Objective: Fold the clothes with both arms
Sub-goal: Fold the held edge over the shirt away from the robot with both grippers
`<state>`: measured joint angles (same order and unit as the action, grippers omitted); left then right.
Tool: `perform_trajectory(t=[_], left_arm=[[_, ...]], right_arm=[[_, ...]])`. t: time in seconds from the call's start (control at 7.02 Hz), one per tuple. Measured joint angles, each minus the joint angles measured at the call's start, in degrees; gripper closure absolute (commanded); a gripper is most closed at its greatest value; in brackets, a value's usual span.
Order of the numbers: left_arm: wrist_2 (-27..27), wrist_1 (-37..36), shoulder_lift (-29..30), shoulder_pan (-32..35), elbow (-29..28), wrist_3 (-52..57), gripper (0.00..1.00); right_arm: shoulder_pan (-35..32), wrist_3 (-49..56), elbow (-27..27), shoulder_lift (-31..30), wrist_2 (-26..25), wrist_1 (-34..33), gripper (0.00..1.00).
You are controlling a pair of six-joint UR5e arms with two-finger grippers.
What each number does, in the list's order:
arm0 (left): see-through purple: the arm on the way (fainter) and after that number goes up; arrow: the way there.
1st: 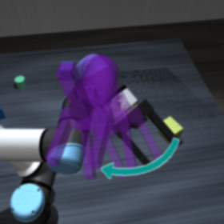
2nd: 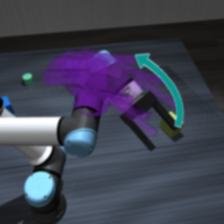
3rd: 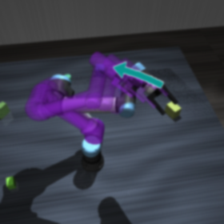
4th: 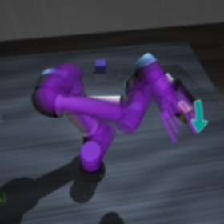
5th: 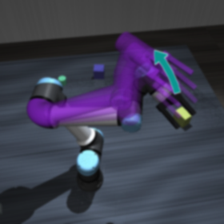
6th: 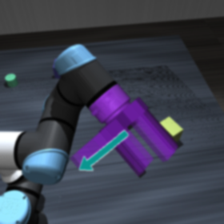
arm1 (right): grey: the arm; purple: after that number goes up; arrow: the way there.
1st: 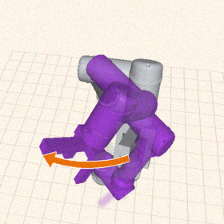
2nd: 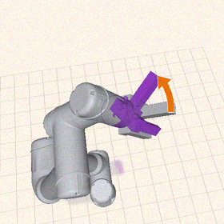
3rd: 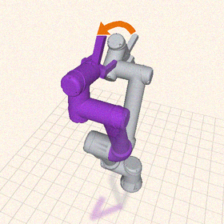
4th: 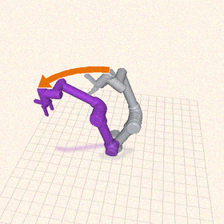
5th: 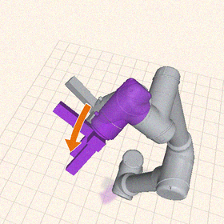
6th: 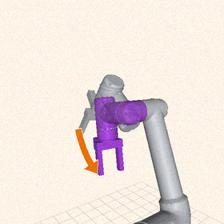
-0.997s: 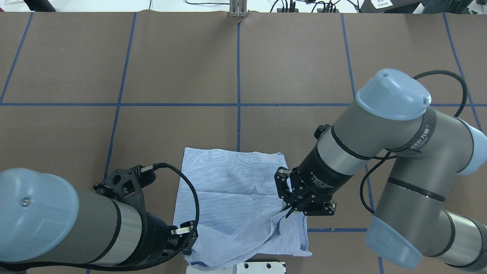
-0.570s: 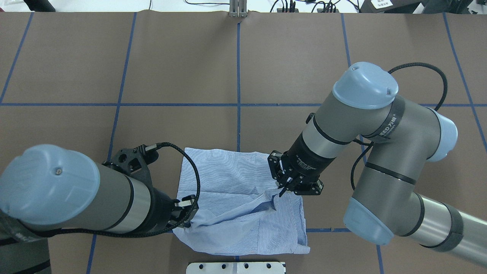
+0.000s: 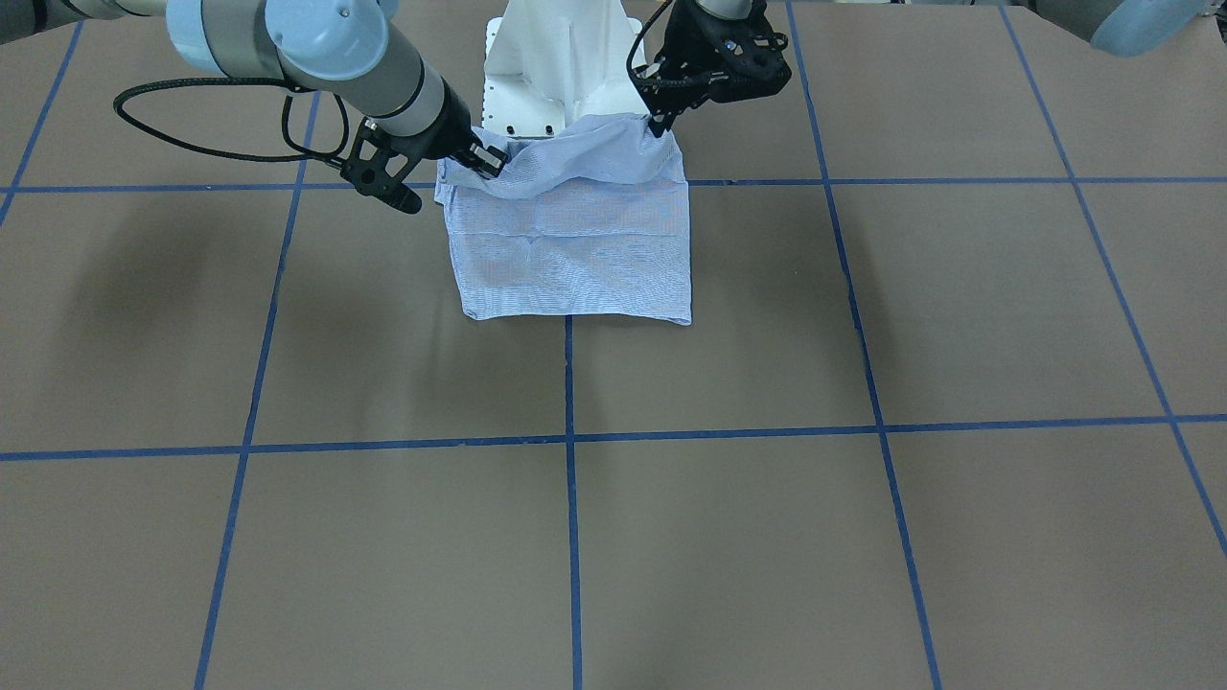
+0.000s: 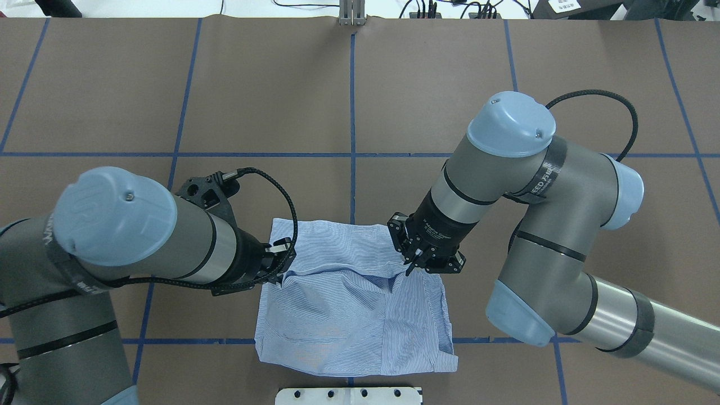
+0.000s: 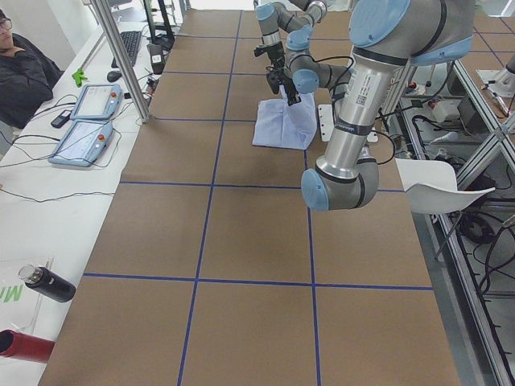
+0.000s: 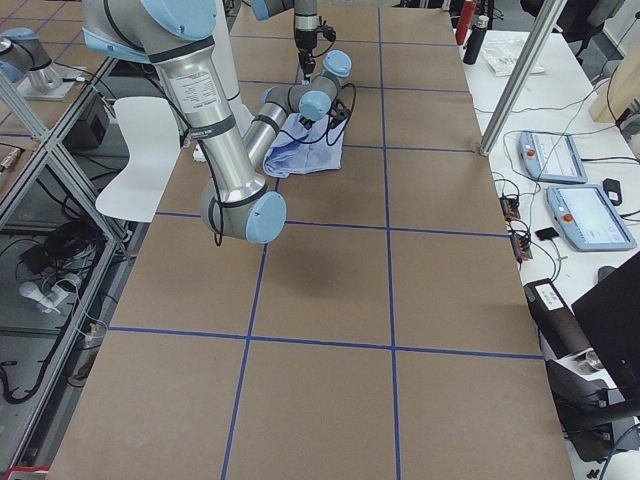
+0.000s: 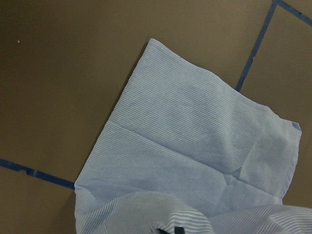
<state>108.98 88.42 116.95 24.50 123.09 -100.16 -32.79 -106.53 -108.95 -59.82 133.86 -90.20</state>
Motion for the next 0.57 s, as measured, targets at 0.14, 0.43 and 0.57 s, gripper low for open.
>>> perform_trajectory(t=[0.14, 0.43, 0.57], left_arm=[[0.0, 3.73, 0.02, 0.86, -3.23, 0.04, 1.0], [-0.06, 6.55, 0.02, 2.79, -6.67, 0.11, 1.0], [-0.08, 6.82, 0.01, 3.53, -7.69, 0.13, 1.0]], right_arm=[[-0.11, 0.09, 1.48, 1.04, -0.83, 0.07, 1.0], [-0.52, 0.27, 5.7, 3.55, -2.88, 0.13, 1.0], [-0.88, 0.68, 7.43, 4.19, -3.29, 0.17, 1.0]])
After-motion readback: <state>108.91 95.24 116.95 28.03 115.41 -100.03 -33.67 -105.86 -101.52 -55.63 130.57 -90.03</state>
